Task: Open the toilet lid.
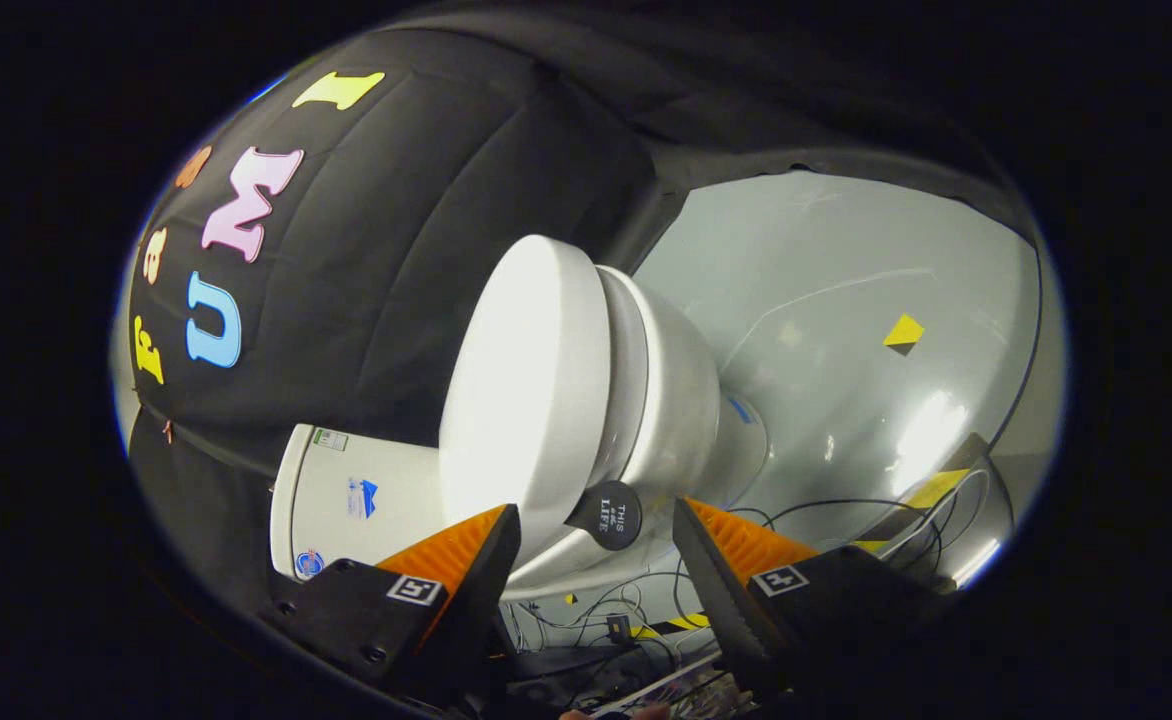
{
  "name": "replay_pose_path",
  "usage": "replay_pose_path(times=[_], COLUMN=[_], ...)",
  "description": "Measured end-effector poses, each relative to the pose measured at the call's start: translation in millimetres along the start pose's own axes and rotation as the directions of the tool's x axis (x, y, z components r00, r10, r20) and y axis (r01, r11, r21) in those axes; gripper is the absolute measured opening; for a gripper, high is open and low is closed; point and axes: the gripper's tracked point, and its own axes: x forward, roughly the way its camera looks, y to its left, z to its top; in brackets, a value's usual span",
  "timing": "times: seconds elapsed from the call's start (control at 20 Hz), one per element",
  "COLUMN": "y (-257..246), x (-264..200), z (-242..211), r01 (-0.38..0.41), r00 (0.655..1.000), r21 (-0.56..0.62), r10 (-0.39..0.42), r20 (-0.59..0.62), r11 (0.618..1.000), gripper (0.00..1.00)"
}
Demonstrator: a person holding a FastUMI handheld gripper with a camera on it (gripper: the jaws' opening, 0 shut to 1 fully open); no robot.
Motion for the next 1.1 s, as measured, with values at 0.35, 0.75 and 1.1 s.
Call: replay_pose_path(times=[0.35, 0.75, 1.1], y=[-8, -11, -13], x=[32, 33, 35], z=[-21, -16, -8], r01=[-0.034, -0.111, -0.119], r00=[0.995, 0.992, 0.990], r21=[0.122, 0.182, 0.235], r10=[0.046, 0.120, 0.132], r20=[-0.092, -0.040, -0.041], r11=[0.992, 0.977, 0.965], gripper=[0.42, 0.42, 0.20])
